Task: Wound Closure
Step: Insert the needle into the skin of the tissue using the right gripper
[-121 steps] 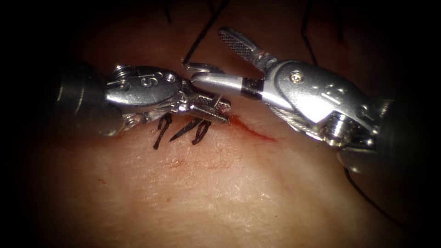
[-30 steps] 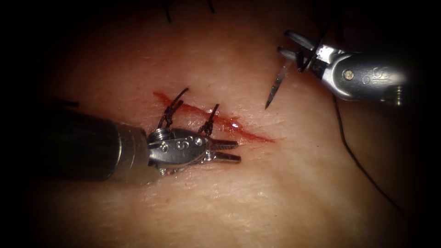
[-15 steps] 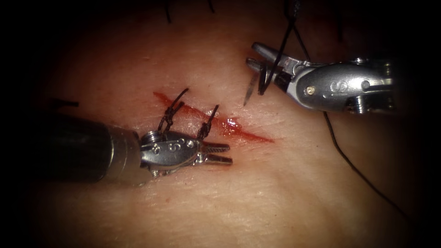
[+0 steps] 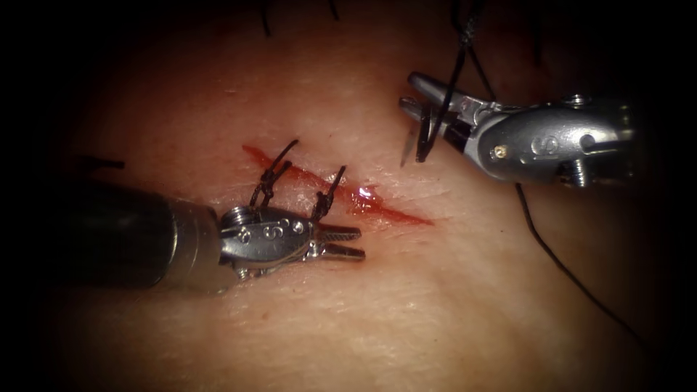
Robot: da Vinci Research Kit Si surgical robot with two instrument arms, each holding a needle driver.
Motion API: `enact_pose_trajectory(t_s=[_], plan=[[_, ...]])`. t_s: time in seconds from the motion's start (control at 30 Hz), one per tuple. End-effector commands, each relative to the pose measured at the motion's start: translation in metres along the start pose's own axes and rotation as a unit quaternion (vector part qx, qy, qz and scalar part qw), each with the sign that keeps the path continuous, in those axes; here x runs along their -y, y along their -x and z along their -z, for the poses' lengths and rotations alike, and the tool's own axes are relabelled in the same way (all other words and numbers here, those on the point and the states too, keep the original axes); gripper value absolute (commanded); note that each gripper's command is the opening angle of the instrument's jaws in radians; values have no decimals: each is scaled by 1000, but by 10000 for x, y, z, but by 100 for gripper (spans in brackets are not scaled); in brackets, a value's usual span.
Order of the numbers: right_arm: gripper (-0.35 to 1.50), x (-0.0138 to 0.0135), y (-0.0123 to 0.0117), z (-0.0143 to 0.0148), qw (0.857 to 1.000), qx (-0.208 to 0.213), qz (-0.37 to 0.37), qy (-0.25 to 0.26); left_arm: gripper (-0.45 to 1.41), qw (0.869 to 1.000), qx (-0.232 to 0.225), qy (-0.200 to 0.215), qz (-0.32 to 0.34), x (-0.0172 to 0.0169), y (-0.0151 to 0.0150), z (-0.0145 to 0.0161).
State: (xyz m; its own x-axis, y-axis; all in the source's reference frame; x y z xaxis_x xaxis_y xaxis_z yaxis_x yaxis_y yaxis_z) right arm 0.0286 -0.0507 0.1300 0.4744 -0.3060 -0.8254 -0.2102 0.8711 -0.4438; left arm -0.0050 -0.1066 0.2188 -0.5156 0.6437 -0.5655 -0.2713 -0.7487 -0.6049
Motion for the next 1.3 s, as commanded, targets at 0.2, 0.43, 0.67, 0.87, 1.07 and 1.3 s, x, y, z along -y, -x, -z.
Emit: enact_pose_trajectory(t_s=[0.2, 0.43, 0.67, 0.87, 1.07, 1.3], plan=[[-35, 7, 6, -7, 1000, 1, 2, 0, 21, 1000, 0, 1, 1, -4, 5, -8], [-35, 13, 8, -11, 1000, 2, 5, 0, 21, 1000, 0, 1, 1, -4, 5, -8], [-35, 44, 13, -10, 1000, -2, 18, -3, 24, 1000, 0, 2, 1, -5, 6, -5], [-35, 95, 8, 4, 999, -16, 43, -2, 14, 1000, 2, 1, 2, -7, 4, -7], [-35, 120, 1, 10, 998, -25, 52, -3, 16, 1000, 2, 0, 2, -7, 2, -9], [-35, 142, 18, 5, 999, -15, 44, -17, 16, 1000, 2, 0, 2, -6, 2, -10]])
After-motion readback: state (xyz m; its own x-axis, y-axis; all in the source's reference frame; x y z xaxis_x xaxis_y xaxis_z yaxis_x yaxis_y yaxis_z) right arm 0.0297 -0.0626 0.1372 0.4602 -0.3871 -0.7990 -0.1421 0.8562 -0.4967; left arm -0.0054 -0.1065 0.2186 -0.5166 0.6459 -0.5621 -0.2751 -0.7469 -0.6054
